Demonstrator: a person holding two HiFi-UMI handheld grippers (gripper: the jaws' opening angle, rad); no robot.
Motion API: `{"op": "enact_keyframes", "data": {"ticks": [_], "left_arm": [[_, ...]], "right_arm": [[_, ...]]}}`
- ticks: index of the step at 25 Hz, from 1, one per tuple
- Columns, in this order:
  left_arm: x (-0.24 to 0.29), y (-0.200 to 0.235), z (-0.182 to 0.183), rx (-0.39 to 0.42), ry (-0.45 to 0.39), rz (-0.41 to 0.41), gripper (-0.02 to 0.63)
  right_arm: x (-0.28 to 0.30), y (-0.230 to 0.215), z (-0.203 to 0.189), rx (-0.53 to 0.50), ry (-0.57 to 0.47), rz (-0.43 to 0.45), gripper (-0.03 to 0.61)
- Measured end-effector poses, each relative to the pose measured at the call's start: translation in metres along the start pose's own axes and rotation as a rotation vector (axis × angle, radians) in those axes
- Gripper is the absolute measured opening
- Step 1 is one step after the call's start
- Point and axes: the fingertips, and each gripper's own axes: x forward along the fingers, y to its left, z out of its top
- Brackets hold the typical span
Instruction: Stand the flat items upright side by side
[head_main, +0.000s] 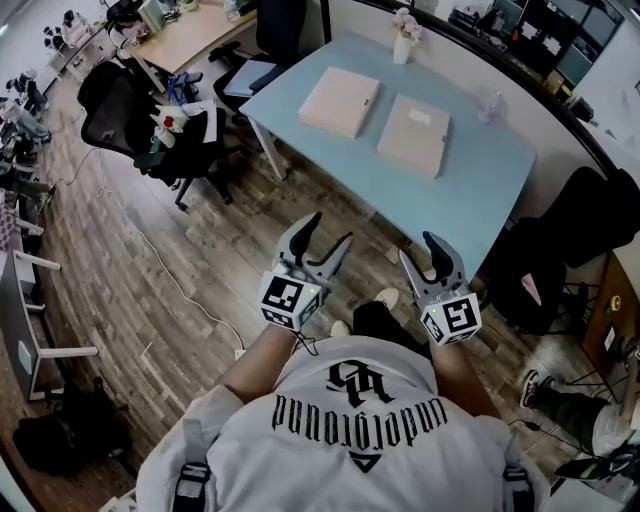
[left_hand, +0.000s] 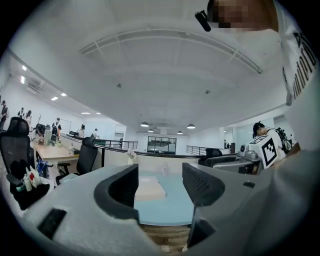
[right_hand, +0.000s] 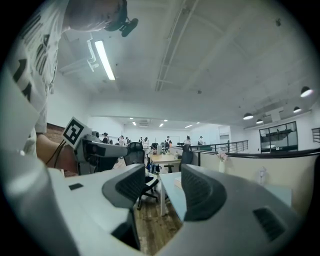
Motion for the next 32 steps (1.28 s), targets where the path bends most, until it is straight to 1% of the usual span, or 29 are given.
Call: {"op": "enact_keyframes", "data": {"ticks": [5,8,13,19,22,25,29,32], "left_arm": [[0.035,0.017,-0.005,0.008,0.024,-0.004,0.284],[0.065,0.028,-0.006,0.014,0.031,-0.001,0.284],[0.141,0.035,-0.006,0.004,0.035,-0.031,0.282],[0.233,0.025,0.002,0.009,0.023,-0.087,0.282],[0.268,0.018,0.004,0.008,0.021,-0.112,0.284],[0.296,0.012,0.002,0.004,0.033,-0.142,0.284],[0.327,0.009,-0.003,0.004,0.056,-0.173,0.284],[0.349,0.015,-0.01,-0.004,0.081,-0.196,0.284]], "right_arm": [[0.027,-0.033,-0.009,0.028,0.0,-0.001,0.23],[0.046,-0.059,-0.012,0.035,0.002,0.001,0.23],[0.073,-0.117,-0.017,0.061,0.011,-0.002,0.229],[0.086,-0.191,-0.017,0.073,0.013,-0.019,0.229],[0.085,-0.223,-0.017,0.068,0.015,-0.046,0.228],[0.082,-0.251,-0.02,0.095,0.018,-0.093,0.227],[0.083,-0.279,-0.026,0.106,0.031,-0.131,0.227],[0.092,-0.297,-0.031,0.12,0.053,-0.158,0.227]]}}
